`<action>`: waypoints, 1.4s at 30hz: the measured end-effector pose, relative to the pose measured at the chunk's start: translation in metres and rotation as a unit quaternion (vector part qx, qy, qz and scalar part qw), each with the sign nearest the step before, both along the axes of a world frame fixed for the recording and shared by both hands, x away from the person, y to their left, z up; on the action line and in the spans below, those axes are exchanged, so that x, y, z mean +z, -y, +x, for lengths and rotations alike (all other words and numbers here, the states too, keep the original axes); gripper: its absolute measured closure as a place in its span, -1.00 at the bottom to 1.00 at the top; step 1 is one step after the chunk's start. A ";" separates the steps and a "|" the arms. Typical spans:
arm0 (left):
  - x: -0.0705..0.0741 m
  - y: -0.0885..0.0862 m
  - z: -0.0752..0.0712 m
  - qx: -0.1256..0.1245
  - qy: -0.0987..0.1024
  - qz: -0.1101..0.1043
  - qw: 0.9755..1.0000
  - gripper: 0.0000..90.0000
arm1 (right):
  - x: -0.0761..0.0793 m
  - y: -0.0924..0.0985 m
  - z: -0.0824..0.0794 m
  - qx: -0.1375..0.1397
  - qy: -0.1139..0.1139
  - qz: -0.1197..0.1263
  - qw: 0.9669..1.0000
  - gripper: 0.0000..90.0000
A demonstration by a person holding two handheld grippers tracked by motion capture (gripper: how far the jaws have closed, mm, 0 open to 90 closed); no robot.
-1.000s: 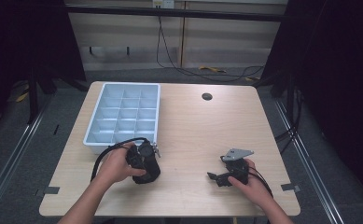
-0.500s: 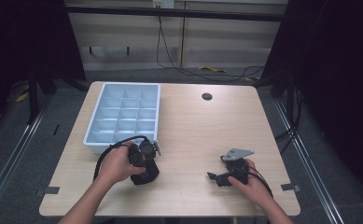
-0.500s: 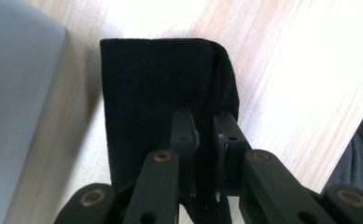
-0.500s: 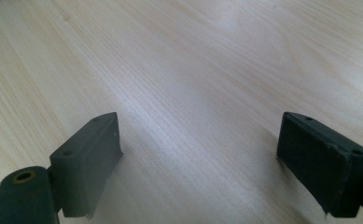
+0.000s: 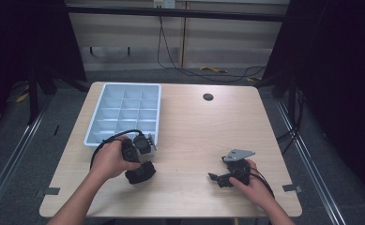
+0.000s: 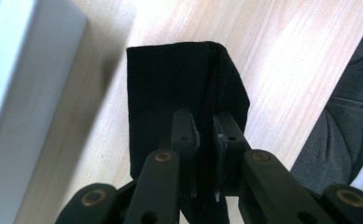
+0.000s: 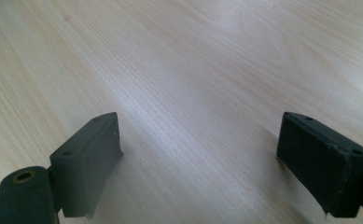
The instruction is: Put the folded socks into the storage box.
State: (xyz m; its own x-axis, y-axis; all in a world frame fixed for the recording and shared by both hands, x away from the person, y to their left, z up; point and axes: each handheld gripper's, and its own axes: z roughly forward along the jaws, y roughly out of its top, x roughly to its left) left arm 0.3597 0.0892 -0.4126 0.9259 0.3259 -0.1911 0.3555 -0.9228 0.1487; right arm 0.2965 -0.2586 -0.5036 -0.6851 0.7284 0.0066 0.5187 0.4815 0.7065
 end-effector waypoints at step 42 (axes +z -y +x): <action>0.097 -0.014 0.026 0.009 0.027 -0.013 1.000 0.80 | 0.000 0.000 0.000 0.000 0.001 0.001 1.000 -0.72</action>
